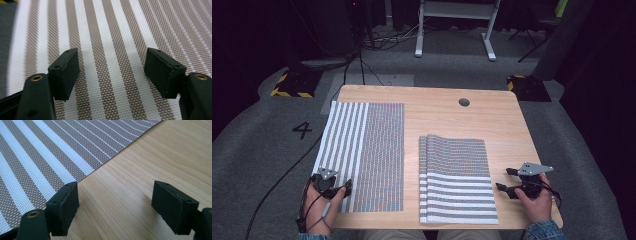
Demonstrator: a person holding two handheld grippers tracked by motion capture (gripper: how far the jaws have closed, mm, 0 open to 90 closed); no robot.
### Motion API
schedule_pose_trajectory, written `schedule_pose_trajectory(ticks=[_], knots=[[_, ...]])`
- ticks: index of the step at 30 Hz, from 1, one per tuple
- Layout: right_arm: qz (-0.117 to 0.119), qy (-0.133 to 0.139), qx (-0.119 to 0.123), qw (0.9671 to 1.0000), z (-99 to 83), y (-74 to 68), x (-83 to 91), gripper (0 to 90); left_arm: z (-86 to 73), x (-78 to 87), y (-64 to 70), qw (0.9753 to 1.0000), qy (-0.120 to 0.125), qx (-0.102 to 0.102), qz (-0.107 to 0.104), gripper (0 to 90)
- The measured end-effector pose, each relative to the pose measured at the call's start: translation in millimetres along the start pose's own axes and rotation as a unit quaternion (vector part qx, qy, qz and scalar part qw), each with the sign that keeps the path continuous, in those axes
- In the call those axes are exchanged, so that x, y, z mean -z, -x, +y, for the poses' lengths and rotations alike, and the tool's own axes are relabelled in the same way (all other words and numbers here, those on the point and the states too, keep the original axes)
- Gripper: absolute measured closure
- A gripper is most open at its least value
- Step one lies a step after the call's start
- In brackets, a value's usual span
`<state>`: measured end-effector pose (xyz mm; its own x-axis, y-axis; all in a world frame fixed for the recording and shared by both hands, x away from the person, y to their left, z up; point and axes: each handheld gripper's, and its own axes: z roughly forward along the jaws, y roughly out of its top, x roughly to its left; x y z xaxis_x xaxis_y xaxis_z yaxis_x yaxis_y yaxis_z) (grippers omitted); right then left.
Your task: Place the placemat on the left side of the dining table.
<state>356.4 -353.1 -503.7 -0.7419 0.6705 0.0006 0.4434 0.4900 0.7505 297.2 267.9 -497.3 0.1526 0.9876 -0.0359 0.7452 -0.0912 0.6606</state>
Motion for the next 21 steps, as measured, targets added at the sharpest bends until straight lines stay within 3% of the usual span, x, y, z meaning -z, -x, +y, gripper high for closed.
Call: schedule_pose_trajectory(ticks=[2, 6, 21], knots=[[0.0, 0.0, 0.0, 1.0, 0.0, 0.1, 0.1, 22.0, 1.9, -1.5, -0.5, 1.0, -0.001, -0.005, -0.006, 28.2], [0.001, 0.0, 0.0, 1.0, 0.0, 0.0, -0.1, 22.0, 4.0, -11.1, -1.0, 0.9994, 0.03, -0.014, -0.013, 28.2], [0.001, 0.0, 0.0, 1.0, 0.0, 0.0, 0.0, 22.0, 30.1, -33.5, -0.7, 0.9986, 0.029, -0.032, -0.031, 28.4]])
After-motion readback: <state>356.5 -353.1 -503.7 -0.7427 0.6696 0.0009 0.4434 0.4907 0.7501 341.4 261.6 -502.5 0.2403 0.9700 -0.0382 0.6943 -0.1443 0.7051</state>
